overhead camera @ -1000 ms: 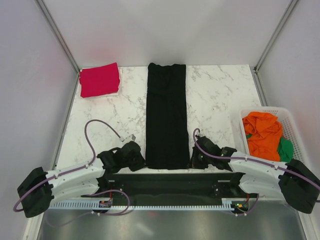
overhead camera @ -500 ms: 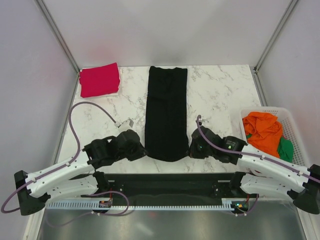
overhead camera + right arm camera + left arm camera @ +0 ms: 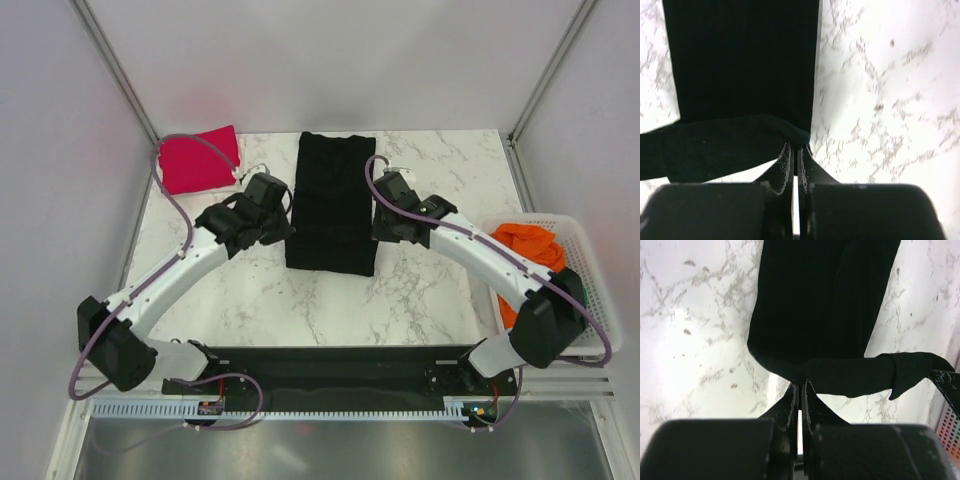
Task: Fold and stack the t-shirts
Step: Fold the tshirt
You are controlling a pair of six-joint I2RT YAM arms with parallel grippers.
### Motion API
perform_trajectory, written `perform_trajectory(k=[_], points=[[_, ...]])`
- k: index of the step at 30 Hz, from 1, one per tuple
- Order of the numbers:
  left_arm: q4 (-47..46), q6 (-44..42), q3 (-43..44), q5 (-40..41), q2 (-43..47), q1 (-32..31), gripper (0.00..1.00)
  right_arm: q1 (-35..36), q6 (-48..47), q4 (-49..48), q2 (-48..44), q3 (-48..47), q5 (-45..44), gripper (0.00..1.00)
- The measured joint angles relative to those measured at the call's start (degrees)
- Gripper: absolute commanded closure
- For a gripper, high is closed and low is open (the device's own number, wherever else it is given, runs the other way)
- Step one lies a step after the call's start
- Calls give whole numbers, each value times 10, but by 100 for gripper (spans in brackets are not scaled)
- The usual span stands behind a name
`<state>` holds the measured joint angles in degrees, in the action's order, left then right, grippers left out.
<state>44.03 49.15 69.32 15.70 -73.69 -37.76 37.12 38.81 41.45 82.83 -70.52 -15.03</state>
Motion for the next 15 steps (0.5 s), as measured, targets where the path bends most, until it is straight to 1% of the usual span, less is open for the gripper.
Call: perform_trajectory(k=[6, 15], points=[[-35, -59, 66, -46, -120, 68, 98, -48, -43, -20, 115, -75, 15, 100], [-56, -117, 212, -93, -303, 129, 98, -108, -89, -27, 253, -202, 45, 100]])
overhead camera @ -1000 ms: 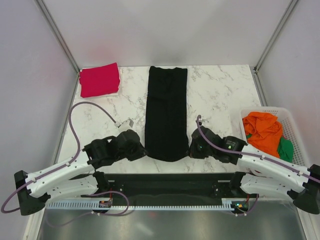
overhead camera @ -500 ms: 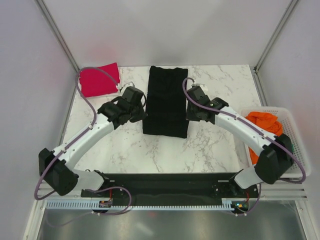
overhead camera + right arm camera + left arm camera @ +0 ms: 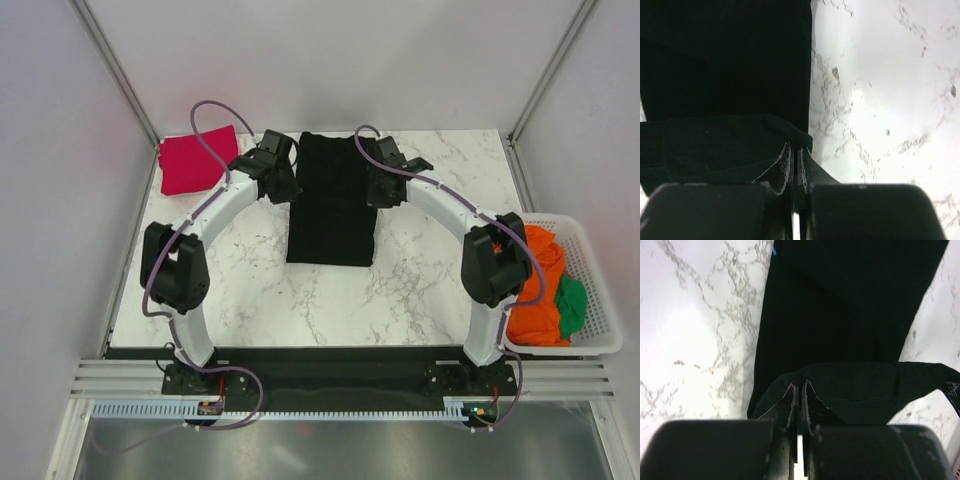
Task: Fold and stack the t-shirts
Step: Fold the tshirt
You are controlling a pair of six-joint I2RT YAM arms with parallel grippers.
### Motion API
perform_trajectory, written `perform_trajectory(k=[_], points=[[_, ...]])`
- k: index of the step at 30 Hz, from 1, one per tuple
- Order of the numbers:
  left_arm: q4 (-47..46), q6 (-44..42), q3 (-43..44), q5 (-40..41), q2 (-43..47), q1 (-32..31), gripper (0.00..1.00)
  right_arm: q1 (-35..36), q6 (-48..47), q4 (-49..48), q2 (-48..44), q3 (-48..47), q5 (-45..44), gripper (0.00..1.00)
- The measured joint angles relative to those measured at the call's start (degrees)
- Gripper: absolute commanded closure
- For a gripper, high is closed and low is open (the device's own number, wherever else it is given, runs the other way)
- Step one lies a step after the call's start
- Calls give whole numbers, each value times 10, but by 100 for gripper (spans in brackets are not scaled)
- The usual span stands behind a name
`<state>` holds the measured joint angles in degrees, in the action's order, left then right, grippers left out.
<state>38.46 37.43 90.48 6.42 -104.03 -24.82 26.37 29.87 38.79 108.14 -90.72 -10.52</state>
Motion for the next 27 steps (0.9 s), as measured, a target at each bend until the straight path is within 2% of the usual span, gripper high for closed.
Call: perform_trajectory(k=[6, 7, 8, 9, 11, 12, 13, 15, 18, 19, 21, 22, 23, 27], points=[[-5, -10, 48, -10, -90, 20, 98, -11, -17, -7, 72, -44, 13, 100], [-4, -11, 56, -11, -106, 22, 93, -13, -19, -6, 84, -52, 16, 100], [-4, -14, 64, -12, -118, 23, 85, -15, -21, -7, 94, -58, 18, 96], [-3, -18, 76, -16, -134, 25, 67, -17, -23, -6, 106, -67, 21, 74], [2, -30, 107, -27, -166, 31, 46, -25, -25, 1, 134, -97, 30, 44], [9, -34, 129, -34, -183, 36, 35, -30, -26, 3, 146, -113, 32, 19], [23, -35, 162, -40, -202, 41, 33, -36, -24, 13, 162, -142, 35, 13], [53, -39, 252, -51, -247, 53, 30, -50, -26, 38, 209, -234, 45, 8], [109, -41, 421, -55, -306, 69, 30, -68, -27, 77, 275, -409, 56, 7], [118, -41, 449, -55, -308, 73, 30, -73, -28, 75, 277, -431, 60, 7], [126, -41, 449, -54, -274, 81, 30, -81, -30, 64, 233, -401, 66, 7], [119, -41, 413, -54, -240, 83, 31, -82, -30, 61, 207, -369, 69, 7], [122, -41, 379, -54, -209, 85, 31, -83, -31, 34, 158, -300, 75, 7], [85, -40, 144, -66, -36, 79, 32, -78, -25, -15, -30, -21, 131, 10]])
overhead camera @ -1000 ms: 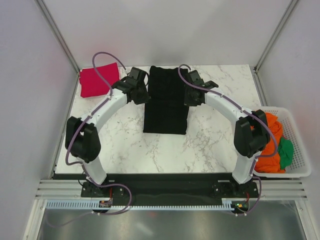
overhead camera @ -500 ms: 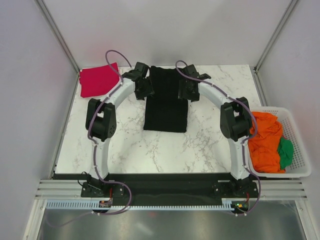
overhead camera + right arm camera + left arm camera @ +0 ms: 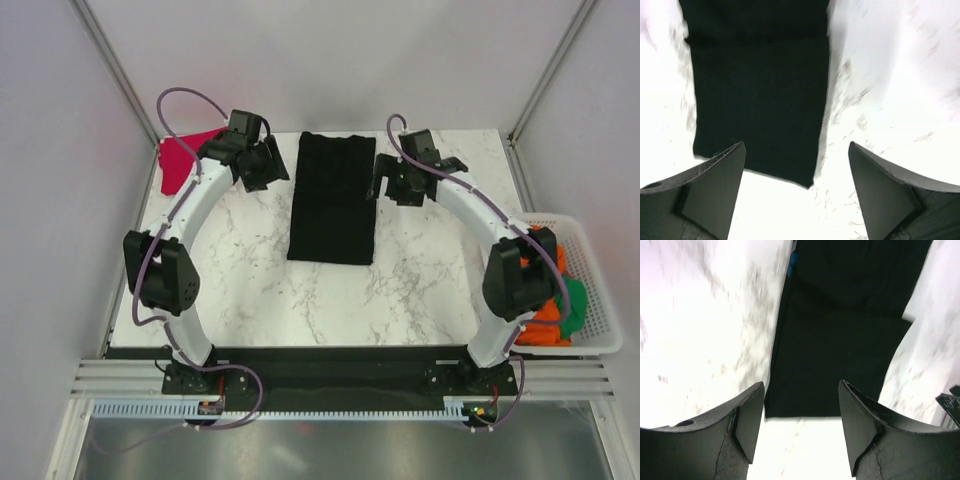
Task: Fold and stack the t-shirts
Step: Fold the tshirt
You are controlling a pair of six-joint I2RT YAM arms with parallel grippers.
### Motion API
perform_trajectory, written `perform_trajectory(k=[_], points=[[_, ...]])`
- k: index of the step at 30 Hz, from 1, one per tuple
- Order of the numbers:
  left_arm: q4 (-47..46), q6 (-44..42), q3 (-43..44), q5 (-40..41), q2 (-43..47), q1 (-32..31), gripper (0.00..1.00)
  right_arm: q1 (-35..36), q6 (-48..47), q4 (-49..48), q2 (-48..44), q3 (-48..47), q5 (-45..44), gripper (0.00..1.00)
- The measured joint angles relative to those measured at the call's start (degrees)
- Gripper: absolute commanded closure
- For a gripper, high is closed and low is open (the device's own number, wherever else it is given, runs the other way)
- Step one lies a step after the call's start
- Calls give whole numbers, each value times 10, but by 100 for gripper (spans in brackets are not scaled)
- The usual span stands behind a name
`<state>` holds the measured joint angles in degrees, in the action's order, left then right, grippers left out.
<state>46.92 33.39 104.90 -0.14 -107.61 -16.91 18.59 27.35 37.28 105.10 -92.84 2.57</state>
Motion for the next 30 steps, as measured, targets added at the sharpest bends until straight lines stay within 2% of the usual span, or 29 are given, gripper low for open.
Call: perform_trajectory(k=[3, 6, 8, 13, 15, 20, 21, 24, 30], points=[[-50, 1, -169, -19, 92, -8, 34, 5, 14, -73, -85, 189, 73, 9], [-90, 4, -305, -33, 139, -19, 34, 7, 33, -122, -105, 335, 137, 10], [-122, 7, -379, -39, 157, -27, 34, 7, 44, -143, -103, 395, 162, 14], [-192, 20, -506, -61, 203, -35, 35, 5, 65, -216, -100, 422, 213, 20], [-221, 25, -534, -65, 220, -35, 35, 5, 72, -251, -90, 427, 232, 27], [-306, 37, -577, -82, 235, -35, 33, 5, 85, -313, -59, 429, 259, 43], [-322, 40, -586, -88, 235, -35, 32, 5, 86, -325, -52, 429, 263, 49], [-355, 47, -607, -96, 229, -35, 31, 5, 89, -344, -41, 432, 271, 56], [-415, 58, -618, -110, 182, -35, 38, 4, 90, -365, -25, 433, 280, 73]])
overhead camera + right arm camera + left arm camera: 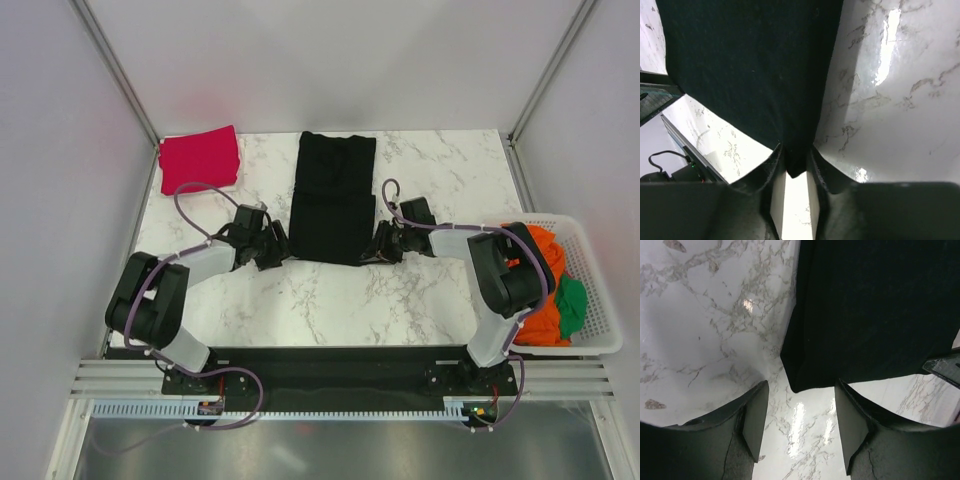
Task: Fold and stack the t-shirts
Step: Fold the tshirt
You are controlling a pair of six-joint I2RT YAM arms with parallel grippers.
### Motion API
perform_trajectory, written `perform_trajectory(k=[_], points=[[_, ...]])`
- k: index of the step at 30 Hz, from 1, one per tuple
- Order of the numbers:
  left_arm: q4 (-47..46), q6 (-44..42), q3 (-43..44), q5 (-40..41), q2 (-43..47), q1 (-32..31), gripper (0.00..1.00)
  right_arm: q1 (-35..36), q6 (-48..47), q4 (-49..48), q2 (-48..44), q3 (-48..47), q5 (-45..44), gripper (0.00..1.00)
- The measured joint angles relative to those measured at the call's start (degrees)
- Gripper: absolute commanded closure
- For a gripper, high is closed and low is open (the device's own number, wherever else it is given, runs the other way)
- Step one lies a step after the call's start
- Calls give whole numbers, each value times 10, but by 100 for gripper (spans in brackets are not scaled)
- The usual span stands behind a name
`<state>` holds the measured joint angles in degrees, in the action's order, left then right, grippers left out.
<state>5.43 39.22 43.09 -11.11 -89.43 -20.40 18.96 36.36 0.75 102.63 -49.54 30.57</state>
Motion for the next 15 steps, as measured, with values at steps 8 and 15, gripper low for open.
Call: perform_trajectory(k=[8, 15], points=[[-45, 16, -7, 7, -20, 0, 68, 0, -1, -13, 14, 0, 9, 95], [-62, 33, -9, 21, -36, -2, 98, 0, -2, -15, 13, 2, 8, 100]])
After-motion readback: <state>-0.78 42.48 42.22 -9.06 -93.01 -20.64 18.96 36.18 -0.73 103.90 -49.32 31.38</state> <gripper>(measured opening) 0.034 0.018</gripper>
